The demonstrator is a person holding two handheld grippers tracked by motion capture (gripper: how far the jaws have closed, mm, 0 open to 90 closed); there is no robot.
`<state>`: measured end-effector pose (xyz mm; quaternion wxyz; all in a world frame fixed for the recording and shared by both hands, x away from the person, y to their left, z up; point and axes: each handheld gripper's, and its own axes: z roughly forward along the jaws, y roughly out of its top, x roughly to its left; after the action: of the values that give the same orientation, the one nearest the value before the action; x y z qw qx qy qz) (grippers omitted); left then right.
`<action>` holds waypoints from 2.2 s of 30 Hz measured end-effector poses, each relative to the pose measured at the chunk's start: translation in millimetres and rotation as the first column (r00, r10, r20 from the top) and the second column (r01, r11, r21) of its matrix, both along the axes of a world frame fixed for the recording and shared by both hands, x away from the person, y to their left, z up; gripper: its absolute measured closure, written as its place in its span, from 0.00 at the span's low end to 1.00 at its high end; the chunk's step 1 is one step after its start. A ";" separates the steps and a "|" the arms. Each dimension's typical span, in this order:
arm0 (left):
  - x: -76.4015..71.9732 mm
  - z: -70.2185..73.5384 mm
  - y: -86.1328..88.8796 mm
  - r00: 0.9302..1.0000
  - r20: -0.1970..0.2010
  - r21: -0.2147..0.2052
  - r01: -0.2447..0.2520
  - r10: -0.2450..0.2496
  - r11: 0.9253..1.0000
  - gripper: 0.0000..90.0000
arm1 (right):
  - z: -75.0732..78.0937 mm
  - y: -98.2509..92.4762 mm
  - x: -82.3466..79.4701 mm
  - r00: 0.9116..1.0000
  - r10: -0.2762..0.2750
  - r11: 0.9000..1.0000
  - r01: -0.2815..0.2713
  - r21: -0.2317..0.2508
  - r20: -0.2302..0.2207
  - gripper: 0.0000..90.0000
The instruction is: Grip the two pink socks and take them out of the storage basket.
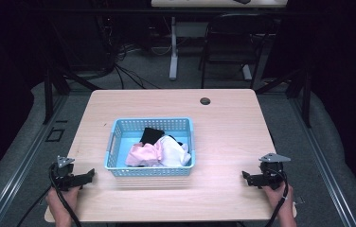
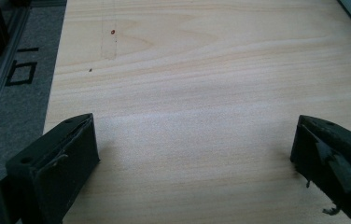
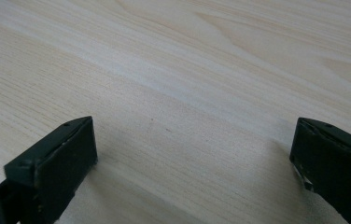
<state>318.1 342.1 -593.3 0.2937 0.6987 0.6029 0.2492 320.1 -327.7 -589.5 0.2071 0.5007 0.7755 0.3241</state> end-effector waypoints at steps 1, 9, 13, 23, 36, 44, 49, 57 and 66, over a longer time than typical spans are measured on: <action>0.0 0.0 0.0 1.000 0.000 0.000 0.000 0.000 1.000 0.01 | 0.1 0.0 0.0 1.000 0.000 1.000 0.000 0.000 -0.001 0.00; 0.0 0.0 -0.1 1.000 0.001 -0.001 -0.001 0.001 1.000 0.01 | 0.1 0.0 0.0 1.000 0.000 1.000 0.000 0.000 -0.001 0.00; -0.2 0.0 -0.6 1.000 0.003 0.002 -0.002 0.002 1.000 0.01 | 0.1 0.0 0.0 1.000 0.001 1.000 -0.001 0.001 -0.001 0.00; -0.7 0.3 -1.4 1.000 0.003 0.005 0.002 -0.002 1.000 0.01 | 0.1 0.0 0.0 1.000 0.000 1.000 0.000 0.000 -0.001 0.00; 0.4 23.0 0.5 0.995 -0.064 -0.010 0.073 -0.074 0.997 0.00 | 0.2 0.0 0.1 1.000 0.000 1.000 0.000 0.000 -0.001 0.00; -3.3 52.1 -2.4 0.991 -0.066 -0.017 0.112 -0.113 0.994 0.00 | 0.1 0.1 0.0 1.000 0.002 1.000 -0.002 0.003 -0.002 0.00; -2.1 74.8 -9.2 0.982 -0.075 -0.019 0.171 -0.172 0.985 0.01 | 0.2 0.0 0.1 1.000 0.000 1.000 0.000 0.000 -0.001 0.00; 4.2 96.0 -18.4 0.973 -0.088 -0.022 0.214 -0.215 0.977 0.00 | 0.2 0.0 0.1 1.000 0.000 1.000 0.000 0.000 -0.002 0.00; 7.9 123.5 -32.8 0.959 -0.093 -0.013 0.266 -0.266 0.964 0.01 | 0.2 0.0 0.0 1.000 0.000 1.000 0.000 0.000 -0.001 0.00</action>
<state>326.0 309.3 -469.8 0.2961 0.7843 0.5165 0.1744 320.1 -327.7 -589.3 0.2067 0.5008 0.7756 0.3239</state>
